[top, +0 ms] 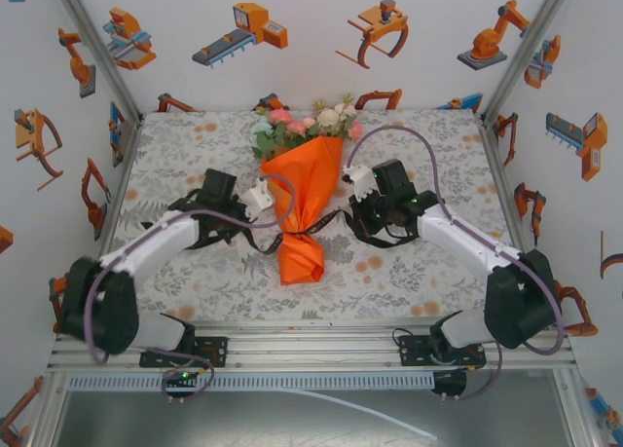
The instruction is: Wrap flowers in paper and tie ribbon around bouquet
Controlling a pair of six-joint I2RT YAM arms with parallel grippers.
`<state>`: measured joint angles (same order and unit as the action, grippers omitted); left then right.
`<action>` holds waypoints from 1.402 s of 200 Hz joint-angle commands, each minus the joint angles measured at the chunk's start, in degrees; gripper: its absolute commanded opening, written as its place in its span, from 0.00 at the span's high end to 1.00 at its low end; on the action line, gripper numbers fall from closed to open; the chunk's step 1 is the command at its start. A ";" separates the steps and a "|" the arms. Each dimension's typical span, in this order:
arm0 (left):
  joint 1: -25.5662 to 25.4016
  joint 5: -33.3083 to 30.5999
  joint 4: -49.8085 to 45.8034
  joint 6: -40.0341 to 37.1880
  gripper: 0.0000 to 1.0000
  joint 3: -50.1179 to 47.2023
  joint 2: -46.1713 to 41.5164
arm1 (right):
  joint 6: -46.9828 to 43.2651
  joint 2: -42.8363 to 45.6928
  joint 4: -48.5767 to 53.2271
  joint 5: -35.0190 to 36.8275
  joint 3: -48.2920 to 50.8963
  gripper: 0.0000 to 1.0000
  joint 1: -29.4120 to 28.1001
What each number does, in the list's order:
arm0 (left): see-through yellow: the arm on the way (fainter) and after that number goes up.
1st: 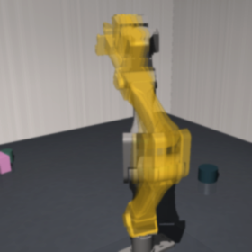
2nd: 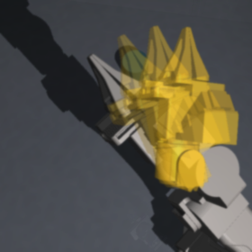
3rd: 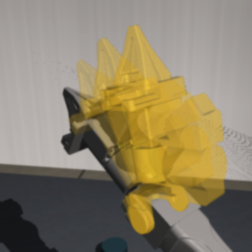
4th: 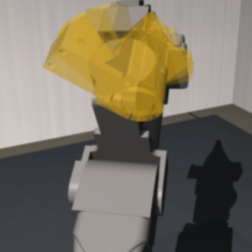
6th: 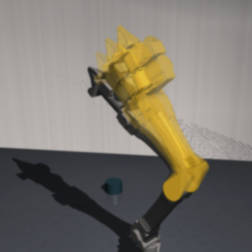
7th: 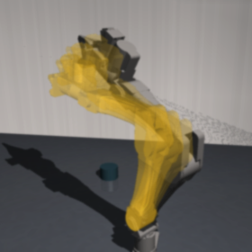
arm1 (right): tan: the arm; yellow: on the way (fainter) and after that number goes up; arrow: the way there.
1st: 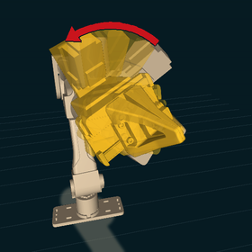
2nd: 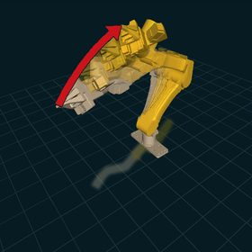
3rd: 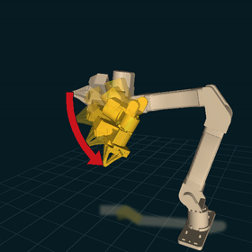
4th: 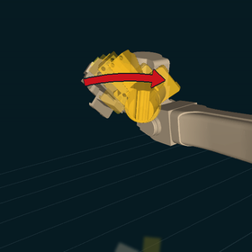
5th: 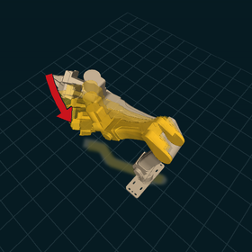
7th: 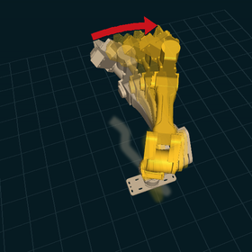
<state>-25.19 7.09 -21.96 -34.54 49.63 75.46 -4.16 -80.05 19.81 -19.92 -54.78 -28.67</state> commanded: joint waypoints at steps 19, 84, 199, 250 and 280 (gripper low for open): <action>0.14 16.02 19.29 21.30 1.00 -4.72 -13.66 | 9.22 2.03 -11.93 -4.93 4.49 1.00 0.19; -1.93 20.41 42.36 43.56 1.00 -15.02 -15.09 | 17.69 0.59 -17.64 -7.16 -0.48 1.00 0.06; -2.58 21.63 43.19 42.89 1.00 -17.91 -21.72 | 20.84 -28.10 -23.24 -15.10 -31.88 0.83 -13.81; -2.43 21.42 42.79 41.81 1.00 -16.67 -18.86 | 23.39 -21.27 -20.14 -14.69 -29.25 0.54 -8.88; -2.58 18.43 40.61 43.72 1.00 -13.70 -15.79 | 23.10 -15.98 -18.61 -11.85 -23.88 0.55 -5.65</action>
<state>-27.40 27.03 19.20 7.42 32.38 57.84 18.28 -101.67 0.19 -33.12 -82.78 -36.18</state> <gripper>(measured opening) 0.007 0.452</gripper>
